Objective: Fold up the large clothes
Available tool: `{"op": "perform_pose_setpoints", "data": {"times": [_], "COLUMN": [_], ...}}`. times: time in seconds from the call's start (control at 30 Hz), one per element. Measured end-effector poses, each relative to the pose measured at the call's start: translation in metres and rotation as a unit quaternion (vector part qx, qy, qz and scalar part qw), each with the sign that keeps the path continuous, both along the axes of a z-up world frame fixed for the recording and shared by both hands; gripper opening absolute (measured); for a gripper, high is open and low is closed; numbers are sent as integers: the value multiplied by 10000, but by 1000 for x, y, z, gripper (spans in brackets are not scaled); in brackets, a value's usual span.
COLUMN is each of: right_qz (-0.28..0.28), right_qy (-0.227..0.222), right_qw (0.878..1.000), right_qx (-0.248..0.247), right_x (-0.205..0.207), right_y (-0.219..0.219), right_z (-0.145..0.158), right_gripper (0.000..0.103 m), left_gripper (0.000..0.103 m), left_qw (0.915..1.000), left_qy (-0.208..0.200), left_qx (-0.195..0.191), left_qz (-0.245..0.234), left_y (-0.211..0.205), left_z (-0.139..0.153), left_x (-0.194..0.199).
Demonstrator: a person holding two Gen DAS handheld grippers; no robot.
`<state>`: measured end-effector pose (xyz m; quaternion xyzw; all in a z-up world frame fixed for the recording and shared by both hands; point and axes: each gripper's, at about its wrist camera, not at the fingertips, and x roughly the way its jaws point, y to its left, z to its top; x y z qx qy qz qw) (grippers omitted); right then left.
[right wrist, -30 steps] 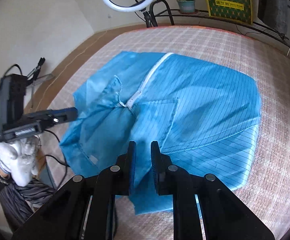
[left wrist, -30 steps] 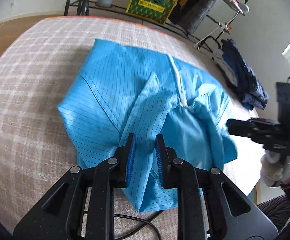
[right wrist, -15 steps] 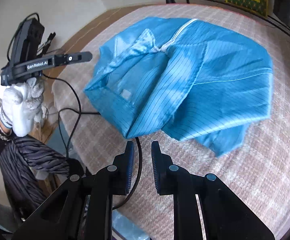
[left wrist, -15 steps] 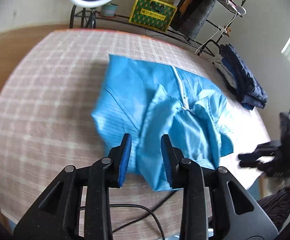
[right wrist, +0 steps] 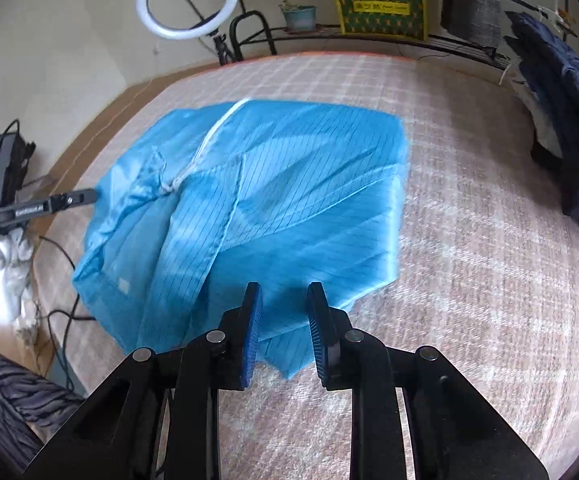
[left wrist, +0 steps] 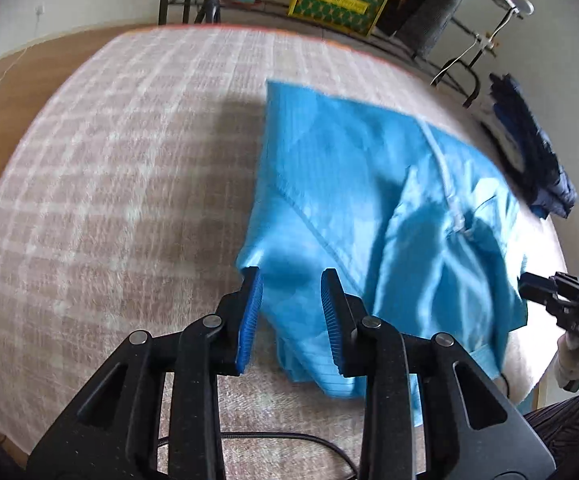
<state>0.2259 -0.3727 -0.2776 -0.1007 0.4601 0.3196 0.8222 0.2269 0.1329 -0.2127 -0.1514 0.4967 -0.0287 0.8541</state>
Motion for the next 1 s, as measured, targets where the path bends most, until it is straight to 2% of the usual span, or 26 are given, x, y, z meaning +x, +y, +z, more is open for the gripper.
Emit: {"op": "perform_pose_setpoints", "data": {"times": [0.07, 0.17, 0.27, 0.33, 0.37, 0.4, 0.43, 0.47, 0.53, 0.57, 0.67, 0.73, 0.77, 0.83, 0.93, 1.0], "right_qz": [210, 402, 413, 458, 438, 388, 304, 135, -202, -333, -641, -816, -844, -863, -878, -926], "right_qy": [25, -17, 483, 628, 593, 526, 426, 255, -8, -72, 68, 400, 648, 973, 1274, 1484], "right_qw": [9994, 9984, 9980, 9966, 9964, 9962, 9961, 9958, 9931, 9911, 9849, 9814, 9788, 9731, 9622, 9546], "right_qx": [-264, -410, -64, 282, 422, 570, 708, 866, 1158, 1289, 1604, 1691, 1748, 1902, 2239, 2411], "right_x": [-7, -13, -5, -1, 0, 2, 5, 9, 18, 27, 52, 62, 70, 82, 91, 98], "right_y": [8, 8, -6, -18, -26, -34, -41, -50, -65, -71, -86, -90, -93, -92, -90, -93], "right_z": [-13, -18, -12, 0, 8, 15, 20, 27, 34, 35, 30, 20, 13, 5, -6, -12], "right_gripper": [22, 22, 22, 23, 26, 35, 47, 53, 76, 80, 81, 81, 81, 81, 81, 81], "left_gripper": [30, 30, 30, 30, 34, 39, 53, 62, 63, 63, 63, 63, 63, 63, 63, 63], "left_qw": [9999, 9999, 10000, 9996, 9988, 9978, 9965, 9948, 9903, 9879, 9764, 9655, 9622, 9617, 9559, 9567], "left_qy": [161, 120, 22, -138, -222, -288, -340, -387, -454, -425, -406, -278, -192, -124, -110, -64], "left_qx": [38, -29, 56, -175, -314, -450, -590, -745, -1142, -1321, -1939, -2464, -2597, -2594, -2804, -2807], "left_qz": [26, 43, 66, 176, 289, 389, 478, 570, 652, 697, 858, 800, 801, 880, 864, 771], "left_y": [4, 10, 17, 27, 34, 40, 46, 52, 66, 70, 80, 85, 87, 89, 91, 88], "left_z": [-13, -17, -6, 7, 13, 18, 22, 25, 27, 25, 16, 6, 1, -5, -12, -15], "left_x": [-2, -10, -17, -19, -17, -15, -12, -9, -2, 3, 17, 28, 32, 39, 47, 54]}}
